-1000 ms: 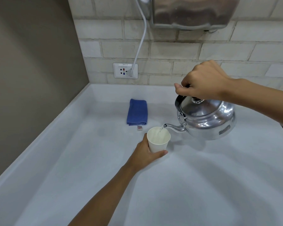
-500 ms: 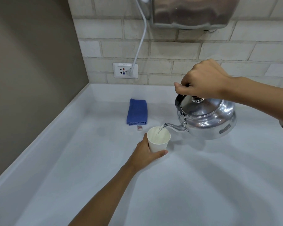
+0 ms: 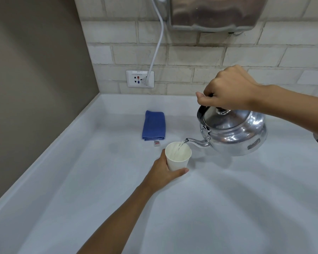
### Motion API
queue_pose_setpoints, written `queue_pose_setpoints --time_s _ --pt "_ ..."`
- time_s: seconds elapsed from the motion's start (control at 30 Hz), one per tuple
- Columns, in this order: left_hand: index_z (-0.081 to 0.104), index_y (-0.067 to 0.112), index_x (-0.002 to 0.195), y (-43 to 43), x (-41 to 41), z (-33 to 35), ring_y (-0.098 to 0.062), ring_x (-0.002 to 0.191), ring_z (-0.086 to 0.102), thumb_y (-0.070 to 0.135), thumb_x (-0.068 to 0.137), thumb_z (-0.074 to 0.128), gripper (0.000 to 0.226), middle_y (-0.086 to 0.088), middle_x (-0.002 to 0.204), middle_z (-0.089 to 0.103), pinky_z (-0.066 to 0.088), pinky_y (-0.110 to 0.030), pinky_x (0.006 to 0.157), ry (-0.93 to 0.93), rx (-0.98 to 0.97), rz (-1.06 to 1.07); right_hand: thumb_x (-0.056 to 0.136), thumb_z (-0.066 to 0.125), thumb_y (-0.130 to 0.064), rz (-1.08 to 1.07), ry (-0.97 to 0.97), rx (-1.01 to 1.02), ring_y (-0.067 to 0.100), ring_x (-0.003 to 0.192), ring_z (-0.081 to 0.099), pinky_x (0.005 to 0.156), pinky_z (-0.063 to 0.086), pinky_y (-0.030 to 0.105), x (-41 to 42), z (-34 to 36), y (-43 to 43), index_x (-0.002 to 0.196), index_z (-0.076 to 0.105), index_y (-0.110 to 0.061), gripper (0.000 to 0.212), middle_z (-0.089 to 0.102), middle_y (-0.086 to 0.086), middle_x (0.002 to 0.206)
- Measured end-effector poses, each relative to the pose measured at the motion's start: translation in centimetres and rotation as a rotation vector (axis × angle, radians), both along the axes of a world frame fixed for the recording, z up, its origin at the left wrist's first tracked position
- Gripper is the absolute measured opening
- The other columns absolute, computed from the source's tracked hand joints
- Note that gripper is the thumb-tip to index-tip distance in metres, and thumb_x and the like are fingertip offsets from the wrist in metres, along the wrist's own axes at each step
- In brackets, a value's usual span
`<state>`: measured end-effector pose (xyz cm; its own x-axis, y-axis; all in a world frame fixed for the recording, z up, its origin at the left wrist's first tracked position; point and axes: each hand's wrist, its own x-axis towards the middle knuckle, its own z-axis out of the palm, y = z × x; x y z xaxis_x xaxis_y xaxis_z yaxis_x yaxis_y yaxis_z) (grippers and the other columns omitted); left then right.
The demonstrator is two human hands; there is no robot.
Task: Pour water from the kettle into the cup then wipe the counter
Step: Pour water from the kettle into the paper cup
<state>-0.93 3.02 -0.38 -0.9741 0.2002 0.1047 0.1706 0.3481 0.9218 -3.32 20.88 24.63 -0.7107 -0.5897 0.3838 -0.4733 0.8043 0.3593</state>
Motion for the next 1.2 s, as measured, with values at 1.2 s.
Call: queue_pose_setpoints --time_s 1.2 --pt "0.032 0.052 0.119 0.04 0.04 0.07 0.009 0.106 0.05 0.063 0.058 0.076 0.076 0.028 0.116 0.051 0.04 0.002 0.073 0.003 0.003 0.01 0.088 0.044 -0.032 0.017 0.01 0.065 0.021 0.038 0.017 0.046 0.012 0.023 0.54 0.36 0.29 0.043 0.04 -0.005 0.053 0.016 0.003 0.035"
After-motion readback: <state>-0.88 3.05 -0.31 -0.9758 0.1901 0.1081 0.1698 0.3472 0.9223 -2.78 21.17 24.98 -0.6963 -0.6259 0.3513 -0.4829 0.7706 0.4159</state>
